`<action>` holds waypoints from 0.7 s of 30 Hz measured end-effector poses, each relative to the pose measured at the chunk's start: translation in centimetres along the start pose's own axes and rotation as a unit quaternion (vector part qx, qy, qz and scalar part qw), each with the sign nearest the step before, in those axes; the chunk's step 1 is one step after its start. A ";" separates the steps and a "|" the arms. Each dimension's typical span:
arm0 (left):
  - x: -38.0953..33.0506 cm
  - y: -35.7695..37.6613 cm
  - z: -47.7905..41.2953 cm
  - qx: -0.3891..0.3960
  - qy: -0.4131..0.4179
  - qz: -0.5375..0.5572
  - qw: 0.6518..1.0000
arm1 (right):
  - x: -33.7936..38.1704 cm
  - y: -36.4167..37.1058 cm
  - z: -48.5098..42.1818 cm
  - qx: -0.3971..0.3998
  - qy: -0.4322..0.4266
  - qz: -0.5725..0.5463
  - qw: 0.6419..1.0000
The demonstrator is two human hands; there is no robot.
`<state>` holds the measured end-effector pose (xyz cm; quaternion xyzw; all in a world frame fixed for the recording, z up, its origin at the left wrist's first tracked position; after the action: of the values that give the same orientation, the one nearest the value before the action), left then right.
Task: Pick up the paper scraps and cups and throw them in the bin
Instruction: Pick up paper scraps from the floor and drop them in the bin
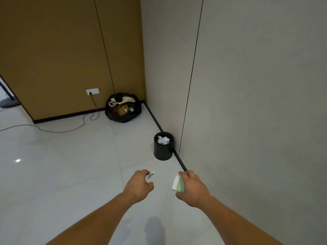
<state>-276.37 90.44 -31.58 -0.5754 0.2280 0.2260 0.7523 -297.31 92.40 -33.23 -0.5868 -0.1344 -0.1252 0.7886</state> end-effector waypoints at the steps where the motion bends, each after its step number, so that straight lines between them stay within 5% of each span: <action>1: -0.6 -0.4 -1.7 -0.008 -0.005 0.004 1.000 | -0.2 -1.1 -2.1 0.001 -0.008 0.002 1.000; 21: -1.1 -5.9 -43.3 0.044 -0.017 0.009 0.999 | -0.1 -8.0 -42.0 0.049 0.020 0.013 0.999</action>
<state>-277.31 46.98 -36.56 -0.5359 0.2300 0.2326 0.7783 -297.55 49.84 -37.67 -0.5469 -0.1170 -0.1203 0.8202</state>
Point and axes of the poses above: each hand's wrist, its own z-axis away from the middle knuckle, its own y-axis out of the palm, x = y × z, the point moved 8 cm from there along -z, towards the middle knuckle, and after that the axes turned 2 degrees about y, right-handed, at the moved point
